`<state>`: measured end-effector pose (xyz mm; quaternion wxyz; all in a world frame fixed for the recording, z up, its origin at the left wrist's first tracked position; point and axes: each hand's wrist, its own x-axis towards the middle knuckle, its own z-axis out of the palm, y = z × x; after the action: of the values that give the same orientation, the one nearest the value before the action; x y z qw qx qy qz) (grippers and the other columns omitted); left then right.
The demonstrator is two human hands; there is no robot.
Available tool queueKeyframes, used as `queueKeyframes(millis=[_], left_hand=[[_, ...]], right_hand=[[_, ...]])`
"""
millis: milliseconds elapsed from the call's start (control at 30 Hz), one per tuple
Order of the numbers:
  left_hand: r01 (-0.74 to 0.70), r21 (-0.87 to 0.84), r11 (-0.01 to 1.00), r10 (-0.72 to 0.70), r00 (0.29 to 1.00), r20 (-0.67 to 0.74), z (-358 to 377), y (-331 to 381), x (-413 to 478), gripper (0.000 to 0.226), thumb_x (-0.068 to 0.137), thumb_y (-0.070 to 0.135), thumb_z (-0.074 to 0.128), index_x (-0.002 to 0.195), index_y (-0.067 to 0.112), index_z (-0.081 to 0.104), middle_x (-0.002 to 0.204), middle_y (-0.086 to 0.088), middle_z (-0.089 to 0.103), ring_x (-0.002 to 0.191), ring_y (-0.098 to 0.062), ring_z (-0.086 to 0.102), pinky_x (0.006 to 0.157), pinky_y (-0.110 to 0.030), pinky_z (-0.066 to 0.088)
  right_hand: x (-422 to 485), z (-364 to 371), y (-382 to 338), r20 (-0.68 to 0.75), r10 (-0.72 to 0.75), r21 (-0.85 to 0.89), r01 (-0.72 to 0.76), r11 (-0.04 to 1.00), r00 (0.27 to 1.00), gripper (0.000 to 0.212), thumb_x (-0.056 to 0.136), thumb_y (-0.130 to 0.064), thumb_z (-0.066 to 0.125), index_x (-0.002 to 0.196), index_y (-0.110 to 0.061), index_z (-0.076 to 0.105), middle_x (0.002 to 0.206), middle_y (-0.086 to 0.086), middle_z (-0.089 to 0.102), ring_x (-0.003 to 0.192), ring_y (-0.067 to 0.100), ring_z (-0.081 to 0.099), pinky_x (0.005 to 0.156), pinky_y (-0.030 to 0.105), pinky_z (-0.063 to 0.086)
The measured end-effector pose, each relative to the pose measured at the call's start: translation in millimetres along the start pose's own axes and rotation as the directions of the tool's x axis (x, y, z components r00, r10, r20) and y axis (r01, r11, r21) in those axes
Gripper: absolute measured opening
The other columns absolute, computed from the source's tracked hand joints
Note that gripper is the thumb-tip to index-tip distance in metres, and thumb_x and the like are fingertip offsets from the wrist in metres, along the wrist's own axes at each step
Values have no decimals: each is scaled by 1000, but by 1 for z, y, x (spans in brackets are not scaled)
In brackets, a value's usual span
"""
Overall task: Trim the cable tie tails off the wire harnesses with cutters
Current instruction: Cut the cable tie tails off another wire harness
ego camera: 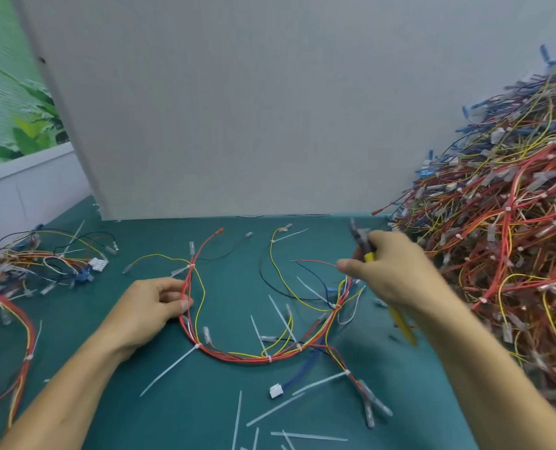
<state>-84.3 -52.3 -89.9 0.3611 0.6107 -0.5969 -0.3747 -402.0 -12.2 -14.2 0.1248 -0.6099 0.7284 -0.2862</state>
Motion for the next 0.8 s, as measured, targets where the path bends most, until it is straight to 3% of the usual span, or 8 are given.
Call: queueKeyframes(millis=[133,233,333,433,533,667,733,800], left_hand=[[14,12,1000,-14,1000,-16,-1,0,0,24,82,-6,68,88,17,71,79,-1,75,68,-11,68,70,-22,50],[41,3,999,-41,995,-89,-2,-1,3,24,80,-5,70,87,18,69,74,0,74,60,-5,66,59,-18,46],[82,36,996,-75,983,-168,-1,-2,5,21,78,-2,72,90,14,69,74,0,73,57,-8,64,55,-22,42],[117,79,990,-100,976,-193,0,-2,5,20,74,1,77,86,15,70,71,0,73,65,-16,67,68,-33,52],[141,145,979,-110,972,-207,-1,0,3,21,70,7,81,80,22,69,69,3,73,75,-21,70,84,-42,53],[146,240,960,-88,968,-237,1,4,1,21,70,17,82,80,27,66,70,9,72,85,-20,69,79,-35,50],[168,366,915,-69,960,-270,2,6,-1,33,72,23,81,101,21,65,85,5,73,97,-25,65,81,-36,46],[122,558,821,108,926,-361,5,12,-5,47,74,24,80,116,13,60,105,-8,65,106,-34,57,87,-41,44]], right_hand=[[-5,46,-10,76,-8,-26,10,1000,997,21,78,-33,70,84,-17,57,90,8,64,92,32,59,69,32,42],[3,46,4,-25,57,-142,-60,988,998,11,78,-20,59,87,-17,53,95,14,62,96,38,58,67,33,38],[11,27,28,-129,151,-267,-181,946,980,16,77,-25,61,90,-19,53,104,15,63,99,37,59,69,34,36],[9,16,48,-38,250,-426,-242,872,968,30,77,-36,68,96,-19,51,114,11,61,104,35,59,73,34,37],[8,0,52,124,341,-500,-238,833,932,55,63,-55,81,87,-18,47,103,4,60,98,29,61,74,31,44],[6,-53,47,304,297,-440,-143,886,905,56,58,-60,84,76,-13,60,75,3,64,70,20,60,63,29,44],[0,-75,41,281,255,-440,-112,891,925,53,59,-58,84,78,-13,63,75,4,66,70,21,62,67,32,48],[-7,-83,30,181,139,-458,-41,888,974,44,64,-51,83,76,-16,60,74,5,64,70,21,59,65,32,48]])
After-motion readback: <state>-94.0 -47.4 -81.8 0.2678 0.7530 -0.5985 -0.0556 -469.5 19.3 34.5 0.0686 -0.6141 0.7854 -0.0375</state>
